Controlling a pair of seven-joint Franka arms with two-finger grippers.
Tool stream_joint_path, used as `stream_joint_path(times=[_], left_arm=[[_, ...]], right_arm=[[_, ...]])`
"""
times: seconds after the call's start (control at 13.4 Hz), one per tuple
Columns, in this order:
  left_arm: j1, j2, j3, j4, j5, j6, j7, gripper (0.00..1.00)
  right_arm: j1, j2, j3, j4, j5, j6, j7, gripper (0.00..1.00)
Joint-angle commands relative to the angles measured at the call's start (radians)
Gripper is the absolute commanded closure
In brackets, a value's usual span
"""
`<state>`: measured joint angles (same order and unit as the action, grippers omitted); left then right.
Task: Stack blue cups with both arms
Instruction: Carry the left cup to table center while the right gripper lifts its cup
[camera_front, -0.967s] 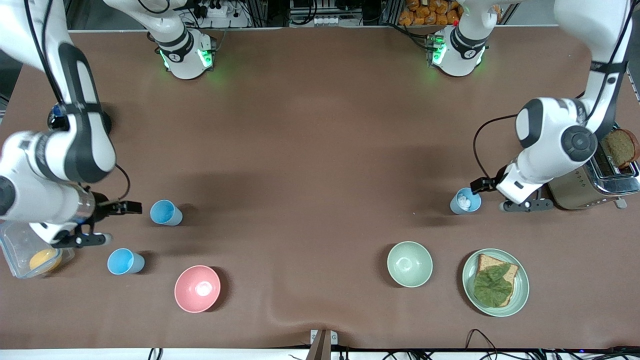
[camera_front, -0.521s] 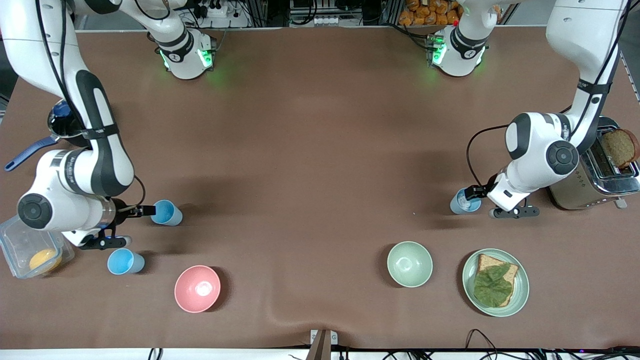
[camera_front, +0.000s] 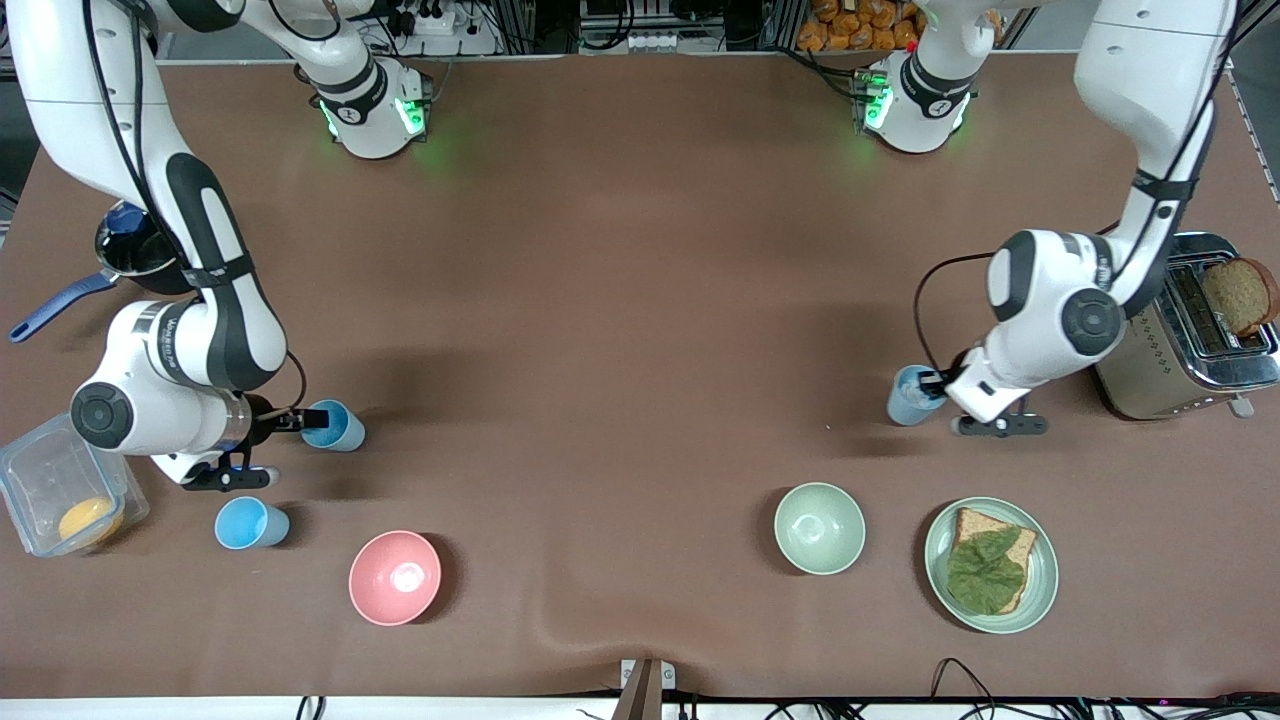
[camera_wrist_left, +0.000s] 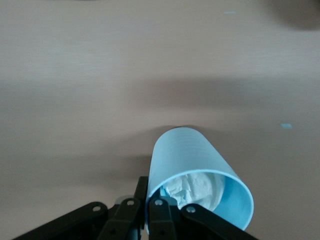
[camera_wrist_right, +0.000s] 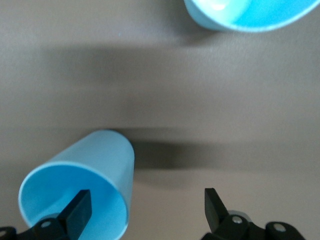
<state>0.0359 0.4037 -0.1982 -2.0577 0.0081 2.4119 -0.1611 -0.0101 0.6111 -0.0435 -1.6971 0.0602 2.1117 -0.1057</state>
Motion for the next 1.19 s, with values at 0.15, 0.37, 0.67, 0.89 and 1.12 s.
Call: stream_joint_path(times=[0.15,0.37,0.67,0.89,1.12], left_arm=[[-0.215,0.036,-0.059,0.125,-0.004,-0.011,-0.364,1.00],[-0.410,0.136,-0.059,0.290,-0.005,-0.068,-0.582,1.00],[-0.631,0.309,-0.050,0.476,0.004,-0.068,-0.859,1.00],[-0.699,0.342,-0.030,0.508,-0.005,-0.068,-0.902,1.00],[-0.717,0.330,-0.023,0.507,0.009,-0.073,-0.900,0.01]], right_arm=[[-0.005,0.006,0.007,-0.022,0.024,0.036,0.008,1.00],[0.001,-0.004,0.007,-0.024,0.026,0.034,0.008,1.00],[0.007,-0.077,0.010,-0.021,0.024,-0.019,-0.014,1.00],[0.022,-0.160,0.027,0.008,0.026,-0.116,-0.023,1.00],[0.033,-0.212,0.105,0.022,0.043,-0.189,-0.014,1.00]])
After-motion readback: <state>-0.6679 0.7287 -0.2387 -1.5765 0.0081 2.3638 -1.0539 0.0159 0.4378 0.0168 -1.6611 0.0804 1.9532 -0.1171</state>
